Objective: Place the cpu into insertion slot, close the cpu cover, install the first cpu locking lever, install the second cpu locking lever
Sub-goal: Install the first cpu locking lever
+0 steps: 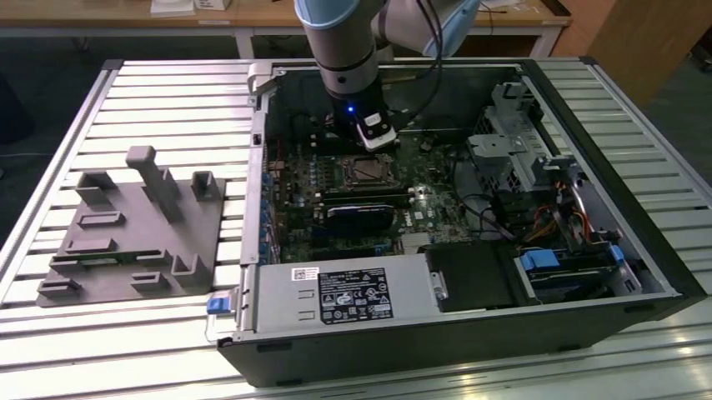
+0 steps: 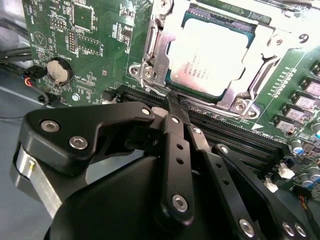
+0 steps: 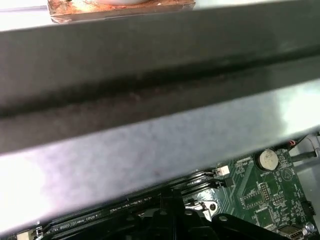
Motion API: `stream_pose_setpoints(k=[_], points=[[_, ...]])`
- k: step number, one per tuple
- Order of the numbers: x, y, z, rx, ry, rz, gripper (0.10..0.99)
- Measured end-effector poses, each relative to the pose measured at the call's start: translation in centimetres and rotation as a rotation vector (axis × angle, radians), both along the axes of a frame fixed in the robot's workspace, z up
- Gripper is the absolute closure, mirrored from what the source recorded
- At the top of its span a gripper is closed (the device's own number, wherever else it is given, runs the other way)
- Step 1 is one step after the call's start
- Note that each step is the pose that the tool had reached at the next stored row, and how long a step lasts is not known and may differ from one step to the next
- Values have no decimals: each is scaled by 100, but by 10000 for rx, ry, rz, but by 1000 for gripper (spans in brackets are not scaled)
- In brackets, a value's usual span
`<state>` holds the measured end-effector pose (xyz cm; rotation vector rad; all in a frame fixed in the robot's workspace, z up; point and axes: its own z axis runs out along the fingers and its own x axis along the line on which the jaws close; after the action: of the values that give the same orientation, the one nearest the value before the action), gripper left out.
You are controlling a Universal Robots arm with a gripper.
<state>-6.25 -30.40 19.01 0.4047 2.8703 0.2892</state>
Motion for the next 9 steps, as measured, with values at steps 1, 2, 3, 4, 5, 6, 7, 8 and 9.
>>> stream_pose_setpoints(k=[1, 2, 3, 4, 5, 6, 7, 8, 9], points=[[0, 0, -1, 4, -1, -1, 980], [0, 0, -2, 11, -1, -2, 980], [0, 1, -2, 18, -2, -2, 980], [0, 1, -3, 26, -2, -1, 980], [1, 1, -4, 35, -2, 0, 980], [0, 1, -4, 37, -2, -1, 980], [1, 1, -4, 38, -2, -1, 980], [1, 1, -4, 42, -2, 0, 980], [1, 0, -4, 50, -2, 0, 980]])
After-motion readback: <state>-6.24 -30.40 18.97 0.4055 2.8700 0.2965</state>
